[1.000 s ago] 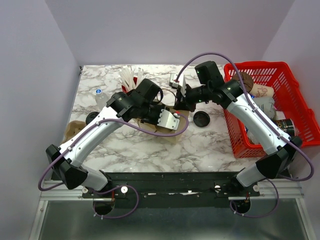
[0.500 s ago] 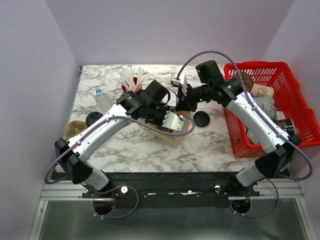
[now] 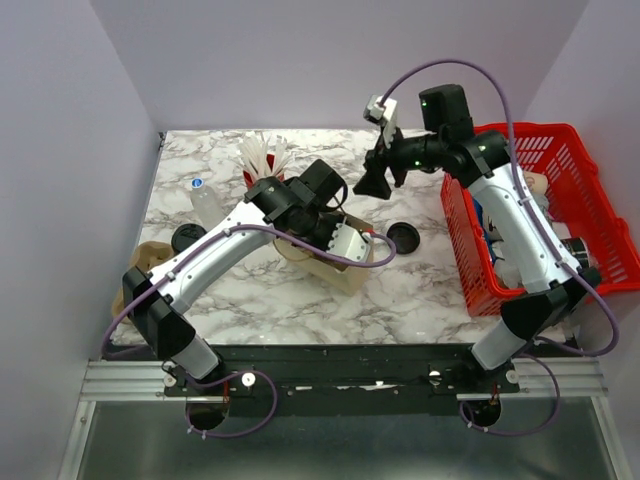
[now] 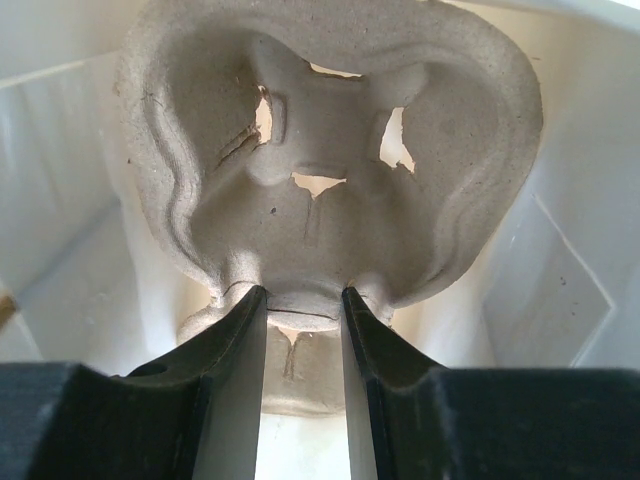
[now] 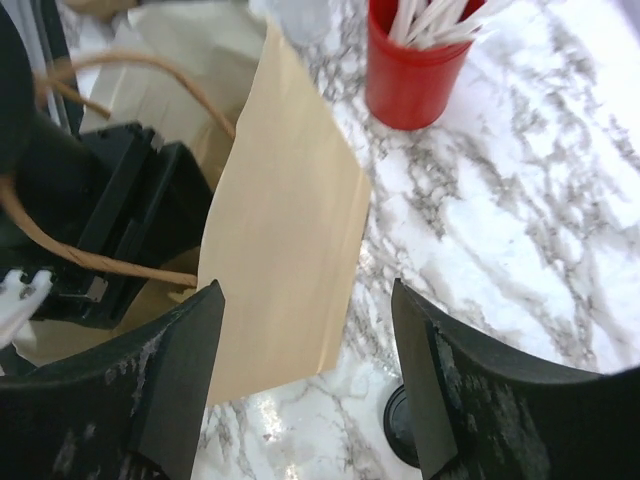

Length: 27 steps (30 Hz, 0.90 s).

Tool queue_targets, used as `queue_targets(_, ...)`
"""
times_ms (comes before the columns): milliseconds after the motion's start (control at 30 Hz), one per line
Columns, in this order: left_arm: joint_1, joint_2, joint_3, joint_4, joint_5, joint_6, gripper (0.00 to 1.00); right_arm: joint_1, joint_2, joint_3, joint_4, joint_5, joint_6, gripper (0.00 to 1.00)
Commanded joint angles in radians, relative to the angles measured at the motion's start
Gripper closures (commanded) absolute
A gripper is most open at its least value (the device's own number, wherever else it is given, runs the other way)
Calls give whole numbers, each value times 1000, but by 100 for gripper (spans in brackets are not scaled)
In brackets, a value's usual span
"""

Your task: Pack the takeout coffee

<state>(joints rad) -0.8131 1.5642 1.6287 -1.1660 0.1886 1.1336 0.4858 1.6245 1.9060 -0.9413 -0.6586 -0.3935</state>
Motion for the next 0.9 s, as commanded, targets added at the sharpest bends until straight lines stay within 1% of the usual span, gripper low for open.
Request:
queue_targets(0, -6, 31, 46, -44, -43, 8, 100, -44, 18, 103, -2, -61, 85, 22)
queue_targets(100, -8, 60, 77, -46, -66, -6, 100, -64, 12, 136, 12, -65, 104, 21)
queue_targets(367, -6, 151, 132, -44, -94, -32, 100, -102, -17, 94, 21, -68, 108, 21)
queue_targets(633, -1, 200, 180, -66, -57, -44, 100, -125, -38, 53, 39, -79, 117, 21)
queue_targets(733, 15, 223, 226, -98, -28, -61, 100, -131, -48, 39, 42, -79, 116, 21)
queue_targets(867, 40, 249, 331, -146, 5, -72, 100, -142, -55, 27, 41, -81, 116, 21)
